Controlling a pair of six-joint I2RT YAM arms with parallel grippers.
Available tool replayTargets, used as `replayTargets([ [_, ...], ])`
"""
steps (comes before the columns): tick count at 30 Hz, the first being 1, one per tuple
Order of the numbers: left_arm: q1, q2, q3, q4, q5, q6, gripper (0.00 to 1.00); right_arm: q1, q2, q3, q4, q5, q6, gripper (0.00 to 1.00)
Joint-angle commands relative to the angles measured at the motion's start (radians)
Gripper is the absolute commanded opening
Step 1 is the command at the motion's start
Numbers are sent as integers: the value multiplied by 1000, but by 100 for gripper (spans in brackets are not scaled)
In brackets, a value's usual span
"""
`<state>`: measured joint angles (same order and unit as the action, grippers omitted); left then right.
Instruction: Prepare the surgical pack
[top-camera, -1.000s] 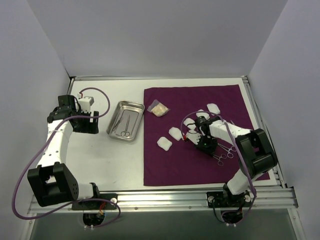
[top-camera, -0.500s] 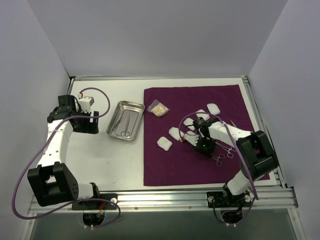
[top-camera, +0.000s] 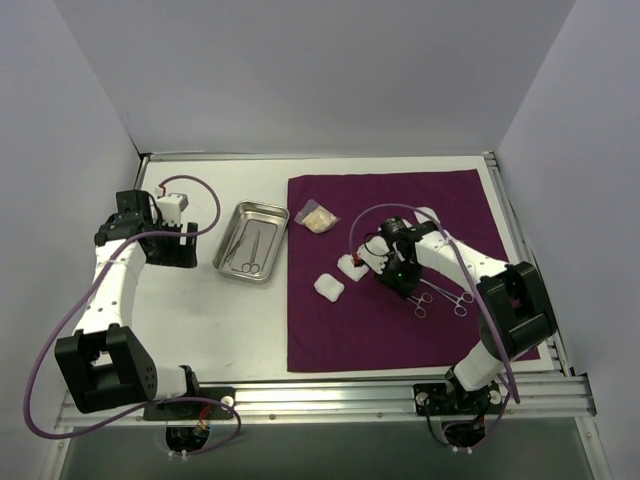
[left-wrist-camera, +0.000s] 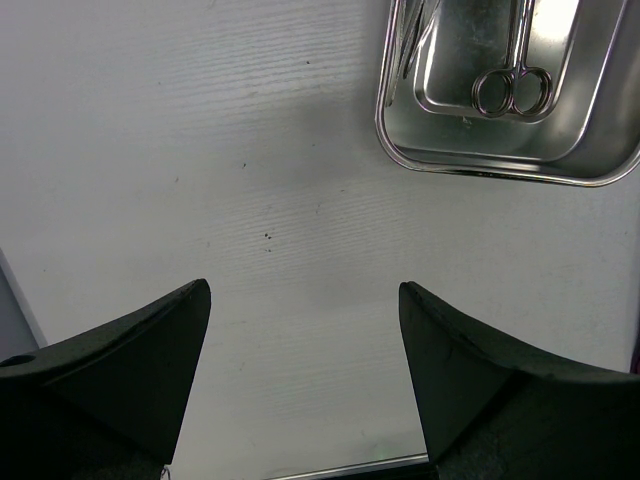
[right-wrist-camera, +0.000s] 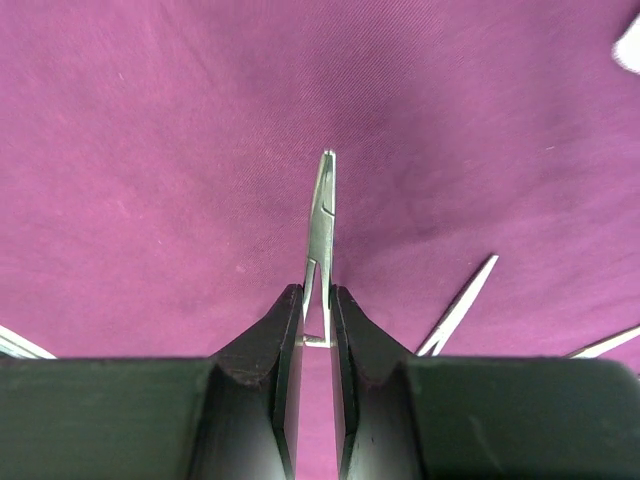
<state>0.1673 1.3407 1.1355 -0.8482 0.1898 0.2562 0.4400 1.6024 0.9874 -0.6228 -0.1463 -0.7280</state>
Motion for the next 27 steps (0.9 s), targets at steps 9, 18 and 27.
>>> replayTargets([
  [9,8,-14,20,26,-6,11,86,11,-22,200,-48,-125,215,0],
  [18,8,-17,15,37,-33,3,86,115,-41,375,375,-257,804,0],
  [27,8,-31,9,41,-52,-3,86,295,172,376,906,-43,1426,0],
])
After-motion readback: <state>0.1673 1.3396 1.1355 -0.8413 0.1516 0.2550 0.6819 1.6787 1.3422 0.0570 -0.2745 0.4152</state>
